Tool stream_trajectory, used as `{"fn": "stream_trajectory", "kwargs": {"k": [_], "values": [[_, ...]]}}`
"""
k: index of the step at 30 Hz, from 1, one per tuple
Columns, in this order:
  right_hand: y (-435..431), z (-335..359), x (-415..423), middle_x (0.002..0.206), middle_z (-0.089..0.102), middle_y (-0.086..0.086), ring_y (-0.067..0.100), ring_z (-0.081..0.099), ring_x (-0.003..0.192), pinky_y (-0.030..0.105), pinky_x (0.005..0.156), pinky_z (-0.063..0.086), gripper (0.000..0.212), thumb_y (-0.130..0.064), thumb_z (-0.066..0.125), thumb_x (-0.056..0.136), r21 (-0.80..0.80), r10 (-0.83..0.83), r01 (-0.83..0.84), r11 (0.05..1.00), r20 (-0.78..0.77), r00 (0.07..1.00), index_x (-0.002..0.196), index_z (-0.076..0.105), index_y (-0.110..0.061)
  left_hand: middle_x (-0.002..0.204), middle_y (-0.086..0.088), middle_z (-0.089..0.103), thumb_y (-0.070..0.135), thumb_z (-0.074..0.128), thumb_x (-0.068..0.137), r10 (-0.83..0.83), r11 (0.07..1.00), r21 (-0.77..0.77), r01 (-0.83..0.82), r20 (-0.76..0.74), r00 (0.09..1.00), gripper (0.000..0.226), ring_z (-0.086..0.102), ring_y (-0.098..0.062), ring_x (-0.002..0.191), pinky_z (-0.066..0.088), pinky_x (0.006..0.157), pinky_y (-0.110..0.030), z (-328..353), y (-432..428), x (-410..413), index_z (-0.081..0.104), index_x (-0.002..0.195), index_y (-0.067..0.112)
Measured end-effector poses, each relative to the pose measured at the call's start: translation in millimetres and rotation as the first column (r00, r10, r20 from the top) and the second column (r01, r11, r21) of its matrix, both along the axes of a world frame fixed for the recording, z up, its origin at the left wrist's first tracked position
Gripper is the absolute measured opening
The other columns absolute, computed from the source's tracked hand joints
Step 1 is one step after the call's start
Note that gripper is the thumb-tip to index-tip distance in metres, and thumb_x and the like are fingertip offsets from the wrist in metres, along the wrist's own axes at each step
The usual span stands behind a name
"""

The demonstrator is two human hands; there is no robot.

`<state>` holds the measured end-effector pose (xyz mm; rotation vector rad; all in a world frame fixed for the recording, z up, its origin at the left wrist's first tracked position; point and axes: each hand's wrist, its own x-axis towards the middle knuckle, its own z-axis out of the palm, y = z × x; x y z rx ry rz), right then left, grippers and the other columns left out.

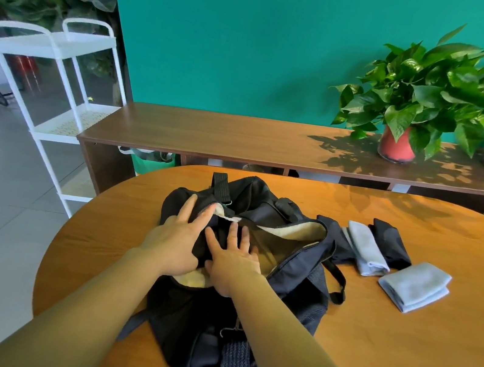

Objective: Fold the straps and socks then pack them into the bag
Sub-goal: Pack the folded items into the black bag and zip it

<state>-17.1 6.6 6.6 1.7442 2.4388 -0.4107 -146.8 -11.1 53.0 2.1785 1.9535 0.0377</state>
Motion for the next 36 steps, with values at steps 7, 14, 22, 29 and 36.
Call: {"fn": "stream_trajectory", "kwargs": {"k": [7, 14, 22, 29, 36], "values": [[-43.8, 24.0, 30.4, 0.159, -0.001, 0.016, 0.031, -0.008, 0.146, 0.045, 0.118, 0.010, 0.059, -0.028, 0.030, 0.103, 0.178, 0.111, -0.094, 0.980, -0.093, 0.989, 0.152, -0.003, -0.025, 0.157, 0.002, -0.026, 0.014, 0.059, 0.081, 0.006, 0.999, 0.042, -0.001, -0.123, 0.992, 0.097, -0.008, -0.026, 0.148, 0.020, 0.115, -0.048, 24.2, -21.1, 21.5, -0.004, 0.151, 0.040], [-70.8, 40.7, 111.7, 0.086, 0.070, 0.008, 0.031, 0.064, 0.089, 0.037, 0.072, 0.049, 0.028, -0.011, 0.059, 0.077, 0.633, 0.222, -0.042, 0.773, -0.208, 0.953, 0.105, 0.064, -0.007, 0.160, 0.001, -0.016, 0.025, 0.052, 0.091, -0.113, 0.966, 0.219, 0.136, -0.113, 0.987, 0.082, -0.005, -0.022, 0.148, 0.016, 0.117, -0.047, 30.1, -43.3, 97.9, 0.000, 0.153, 0.031], [-79.6, 28.8, 244.5, 0.067, 0.064, 0.005, 0.029, 0.062, 0.074, 0.031, 0.056, 0.044, 0.025, 0.001, 0.050, 0.064, 0.652, -0.013, 0.147, 0.744, -0.206, 0.979, 0.082, 0.065, -0.009, 0.161, -0.004, -0.005, 0.009, 0.044, 0.095, -0.317, 0.880, 0.332, 0.339, -0.122, 0.941, 0.070, 0.003, -0.024, 0.147, 0.008, 0.116, -0.041, 22.8, -44.3, 221.0, 0.008, 0.154, 0.021], [-64.0, -5.4, 328.7, 0.141, 0.042, 0.015, 0.030, 0.032, 0.138, 0.038, 0.106, 0.032, 0.056, -0.001, 0.051, 0.083, 0.446, -0.226, 0.193, 0.874, 0.022, 0.974, 0.138, 0.038, -0.004, 0.161, -0.003, 0.003, 0.002, 0.042, 0.095, -0.414, 0.893, 0.167, 0.418, -0.057, 0.908, 0.064, 0.009, -0.022, 0.147, 0.014, 0.117, -0.033, -5.3, -34.9, 288.0, 0.016, 0.153, 0.013], [-30.8, -15.0, 346.0, 0.154, 0.022, 0.011, 0.024, 0.019, 0.143, 0.033, 0.116, 0.010, 0.056, -0.011, 0.038, 0.095, 0.325, -0.150, 0.090, 0.942, 0.165, 0.975, 0.148, 0.019, -0.008, 0.162, -0.003, 0.000, 0.000, 0.043, 0.093, -0.420, 0.907, 0.009, 0.420, -0.022, 0.907, 0.070, 0.008, -0.022, 0.147, 0.021, 0.115, -0.034, -24.8, -20.2, 302.8, 0.010, 0.154, 0.012]]}}
